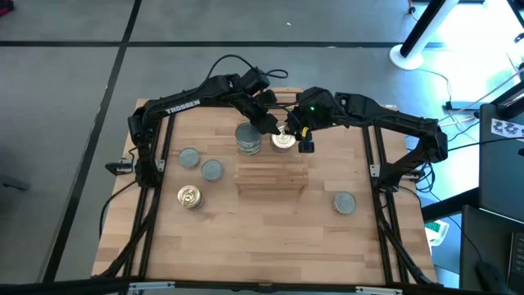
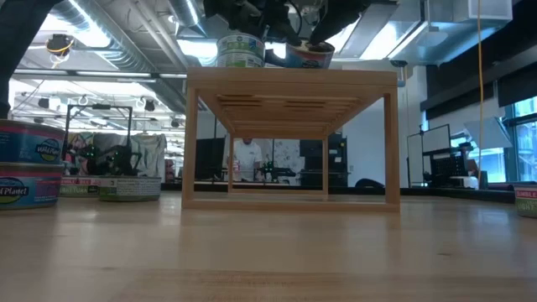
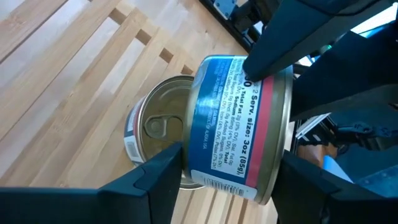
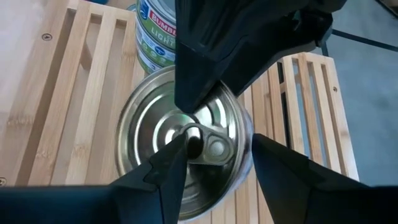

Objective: Stack canned seafood by type on shelf
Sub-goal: Stack the blue tuna can on top of the blue tuna can on the shelf

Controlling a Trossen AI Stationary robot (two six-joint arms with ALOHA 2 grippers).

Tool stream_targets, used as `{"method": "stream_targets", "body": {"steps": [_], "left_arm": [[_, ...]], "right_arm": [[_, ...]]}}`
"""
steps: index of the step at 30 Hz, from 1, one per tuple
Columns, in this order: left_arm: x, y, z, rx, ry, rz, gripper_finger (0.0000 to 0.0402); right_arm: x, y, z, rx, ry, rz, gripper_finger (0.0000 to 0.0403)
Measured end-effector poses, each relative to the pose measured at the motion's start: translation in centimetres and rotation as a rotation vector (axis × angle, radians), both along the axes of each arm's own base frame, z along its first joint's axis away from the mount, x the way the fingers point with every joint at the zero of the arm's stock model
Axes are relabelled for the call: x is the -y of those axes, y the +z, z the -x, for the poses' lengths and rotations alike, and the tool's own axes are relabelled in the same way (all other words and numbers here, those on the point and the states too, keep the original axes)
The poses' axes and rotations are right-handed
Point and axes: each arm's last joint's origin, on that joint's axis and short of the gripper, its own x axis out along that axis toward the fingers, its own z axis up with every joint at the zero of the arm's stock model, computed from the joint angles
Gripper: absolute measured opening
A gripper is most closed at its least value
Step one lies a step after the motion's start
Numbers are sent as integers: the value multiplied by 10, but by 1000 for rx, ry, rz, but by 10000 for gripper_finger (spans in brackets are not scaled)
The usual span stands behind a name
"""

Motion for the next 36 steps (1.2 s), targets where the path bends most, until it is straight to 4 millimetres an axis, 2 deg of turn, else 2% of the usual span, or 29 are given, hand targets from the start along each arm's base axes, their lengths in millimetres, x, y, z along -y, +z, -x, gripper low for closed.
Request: {"method": "stream_targets", "body": {"steps": [6,11,14,23,33,36], "left_arm": [[-4,0,2,-10,40,58,210],[-12,0,7,-14,71,149,210],[-16,0,8,-14,87,163,210],[-12,0,6,-6,71,171,210],[-11,1,6,-3,66,174,210],[-12,1,6,1,58,166,210]], "right_arm": [[0,2,2,5,-5,8,182],[-3,20,12,71,0,34,182],[-2,24,12,94,-12,50,182],[9,9,-5,48,-14,67,182],[27,23,-6,198,-74,121,182],[30,17,-9,169,-64,109,182]]}}
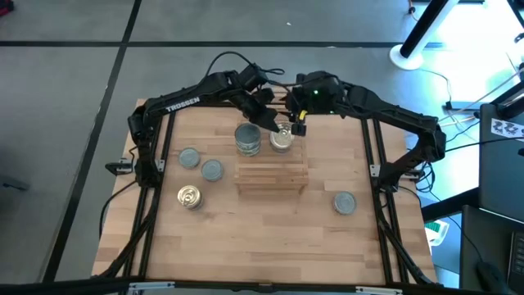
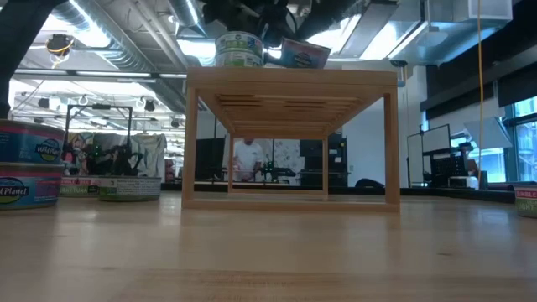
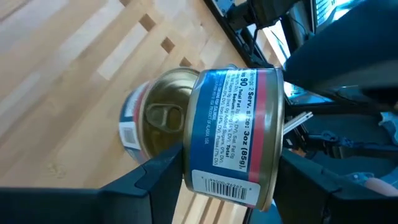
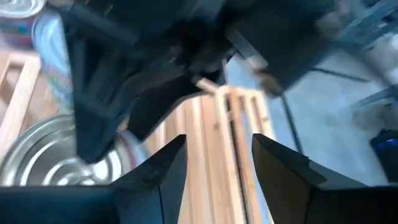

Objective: Stack canned seafood by type on shelf
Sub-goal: Stack the blue tuna can on top of the blue tuna can on the shelf

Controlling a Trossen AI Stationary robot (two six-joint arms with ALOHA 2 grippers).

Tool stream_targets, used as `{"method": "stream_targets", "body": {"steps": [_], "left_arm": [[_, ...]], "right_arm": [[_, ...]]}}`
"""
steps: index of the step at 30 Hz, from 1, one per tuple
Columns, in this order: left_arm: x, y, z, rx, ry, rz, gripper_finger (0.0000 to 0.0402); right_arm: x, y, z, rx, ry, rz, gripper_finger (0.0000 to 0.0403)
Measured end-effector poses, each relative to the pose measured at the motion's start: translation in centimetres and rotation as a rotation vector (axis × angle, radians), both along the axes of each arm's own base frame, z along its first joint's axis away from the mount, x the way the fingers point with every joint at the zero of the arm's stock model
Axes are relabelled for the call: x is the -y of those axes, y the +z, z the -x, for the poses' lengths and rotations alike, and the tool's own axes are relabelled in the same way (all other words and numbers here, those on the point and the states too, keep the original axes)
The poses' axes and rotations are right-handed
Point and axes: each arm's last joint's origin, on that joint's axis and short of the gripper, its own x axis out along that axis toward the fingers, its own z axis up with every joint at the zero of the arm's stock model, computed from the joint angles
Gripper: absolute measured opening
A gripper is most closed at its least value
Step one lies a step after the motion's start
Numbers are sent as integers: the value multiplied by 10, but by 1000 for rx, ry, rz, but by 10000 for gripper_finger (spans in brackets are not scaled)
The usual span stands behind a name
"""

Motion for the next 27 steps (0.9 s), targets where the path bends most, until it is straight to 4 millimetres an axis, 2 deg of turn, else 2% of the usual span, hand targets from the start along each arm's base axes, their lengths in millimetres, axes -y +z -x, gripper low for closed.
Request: {"method": "stream_targets", "body": {"steps": [9,15,27], "left_arm": [[0,0,0,14,-27,-32,210],[0,1,0,41,-76,-92,210],[2,1,-1,47,-101,-131,210]], "right_arm": [[1,-24,-12,-112,74,-88,182],[0,-28,-8,-172,75,-113,182],[0,-28,-7,-175,68,-107,182]]}}
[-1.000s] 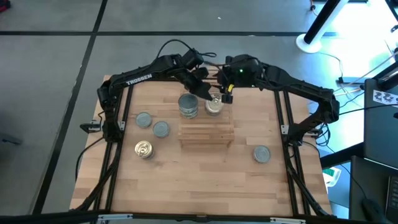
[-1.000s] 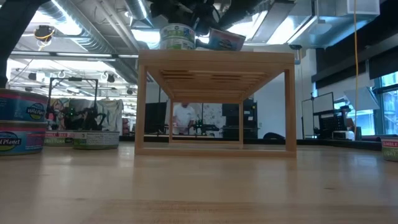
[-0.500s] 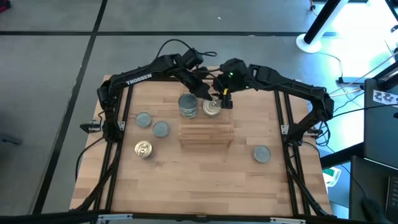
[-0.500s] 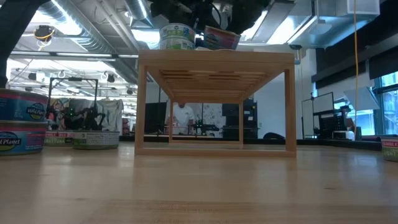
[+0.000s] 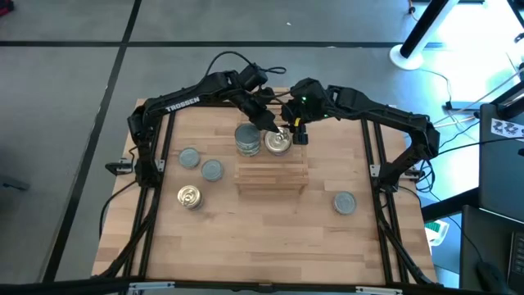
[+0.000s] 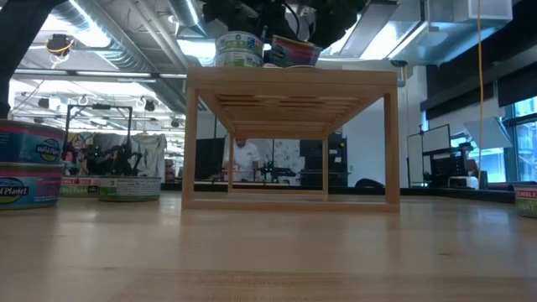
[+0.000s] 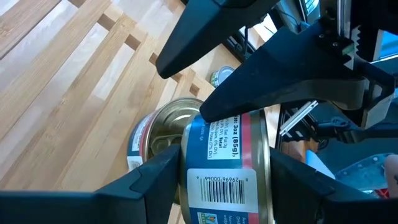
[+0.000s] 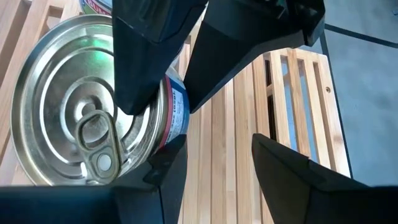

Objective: Stack canned seafood by type on shelf
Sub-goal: Stack the blue tuna can on top of the blue tuna can on the shelf

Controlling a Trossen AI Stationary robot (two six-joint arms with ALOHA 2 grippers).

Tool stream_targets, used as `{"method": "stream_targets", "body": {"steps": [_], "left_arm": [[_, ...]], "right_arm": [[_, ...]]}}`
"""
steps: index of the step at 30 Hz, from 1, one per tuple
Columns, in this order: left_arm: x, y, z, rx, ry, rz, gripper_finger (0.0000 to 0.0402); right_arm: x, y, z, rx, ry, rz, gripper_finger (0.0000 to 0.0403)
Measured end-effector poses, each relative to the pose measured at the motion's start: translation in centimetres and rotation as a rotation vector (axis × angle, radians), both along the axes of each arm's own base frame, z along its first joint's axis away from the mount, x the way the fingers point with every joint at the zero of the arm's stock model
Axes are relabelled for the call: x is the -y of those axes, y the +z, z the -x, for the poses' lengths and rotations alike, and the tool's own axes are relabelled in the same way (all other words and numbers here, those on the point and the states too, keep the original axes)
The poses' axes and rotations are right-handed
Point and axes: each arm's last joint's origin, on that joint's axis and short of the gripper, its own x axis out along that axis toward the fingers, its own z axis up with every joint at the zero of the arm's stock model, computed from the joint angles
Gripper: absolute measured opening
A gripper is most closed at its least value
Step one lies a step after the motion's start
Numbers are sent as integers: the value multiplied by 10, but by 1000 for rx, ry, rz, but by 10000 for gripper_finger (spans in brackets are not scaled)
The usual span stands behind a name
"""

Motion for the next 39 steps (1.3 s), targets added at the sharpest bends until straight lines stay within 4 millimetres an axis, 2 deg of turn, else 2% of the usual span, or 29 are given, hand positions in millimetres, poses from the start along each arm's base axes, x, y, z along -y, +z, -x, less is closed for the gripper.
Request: {"method": "stream_targets", "body": {"steps": [16,28,39], "left_arm": [[4,-2,-3,-4,-9,-25,210],[6,-5,-5,-54,51,-15,210],[-6,2,4,-33,82,-29,210]], "right_arm": [[0,0,0,2,-1,2,182],[0,1,0,2,-1,3,182],[-1,7,7,8,-40,48,182]]}}
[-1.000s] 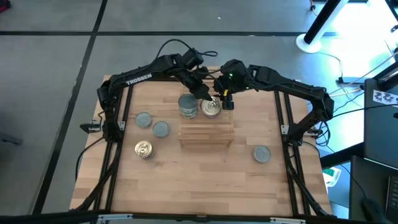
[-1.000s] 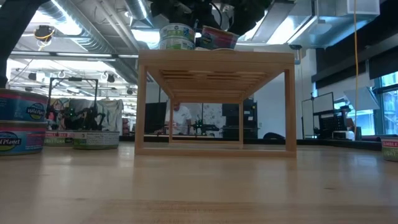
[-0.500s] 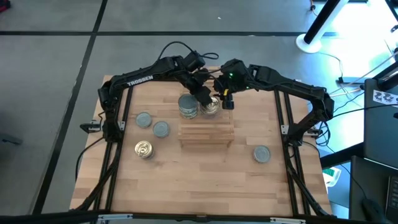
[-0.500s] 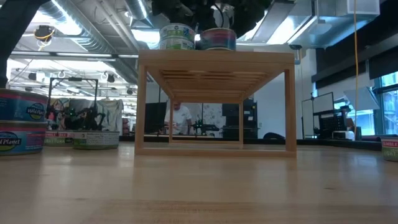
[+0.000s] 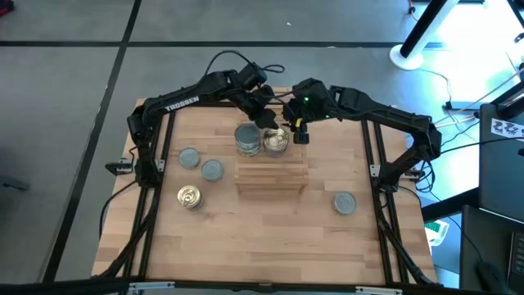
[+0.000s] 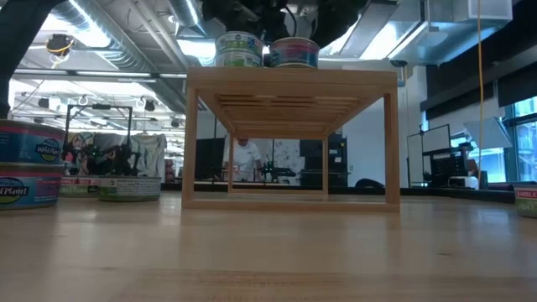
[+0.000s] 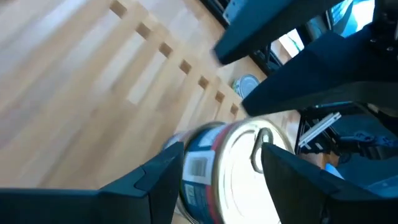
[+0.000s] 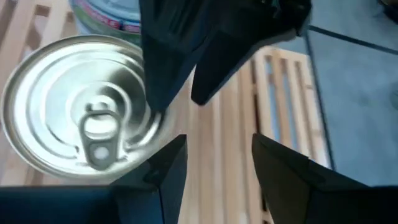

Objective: Stack canned seafood by type on shelf
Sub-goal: Stack the blue tuna can on top of the blue tuna can on the shelf, then move the green tuna can to the center of the table

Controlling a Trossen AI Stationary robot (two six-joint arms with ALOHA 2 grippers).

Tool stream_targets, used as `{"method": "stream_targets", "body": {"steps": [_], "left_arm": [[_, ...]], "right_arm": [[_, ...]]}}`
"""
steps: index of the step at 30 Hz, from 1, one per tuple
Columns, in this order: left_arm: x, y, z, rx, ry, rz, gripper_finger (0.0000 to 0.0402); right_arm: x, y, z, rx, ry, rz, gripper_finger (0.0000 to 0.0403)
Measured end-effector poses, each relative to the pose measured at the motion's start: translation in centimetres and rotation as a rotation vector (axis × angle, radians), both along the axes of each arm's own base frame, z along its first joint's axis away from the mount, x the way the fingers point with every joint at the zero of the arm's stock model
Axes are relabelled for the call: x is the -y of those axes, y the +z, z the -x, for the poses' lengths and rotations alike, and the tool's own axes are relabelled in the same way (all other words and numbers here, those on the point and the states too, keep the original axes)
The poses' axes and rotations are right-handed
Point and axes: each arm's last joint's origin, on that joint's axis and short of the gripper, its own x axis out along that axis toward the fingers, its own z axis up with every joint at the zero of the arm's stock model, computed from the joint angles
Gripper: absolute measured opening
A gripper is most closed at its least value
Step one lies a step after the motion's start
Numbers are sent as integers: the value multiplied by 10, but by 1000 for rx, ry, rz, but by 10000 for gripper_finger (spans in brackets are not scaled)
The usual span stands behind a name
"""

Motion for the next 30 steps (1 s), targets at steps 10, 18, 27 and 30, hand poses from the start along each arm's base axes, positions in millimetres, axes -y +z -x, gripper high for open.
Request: {"method": "stream_targets", "body": {"steps": [10,18,27,30], "left_arm": [[-20,8,12,30,44,4,210],[-29,25,31,113,-14,-2,210],[-10,55,61,150,-100,-114,210],[4,62,71,113,-128,-102,210]], "right_arm": [[-14,35,46,49,-35,25,182],[-31,44,94,-52,-115,-100,182],[-41,53,118,-15,-127,-201,182],[-43,55,122,2,-126,-230,182]]}}
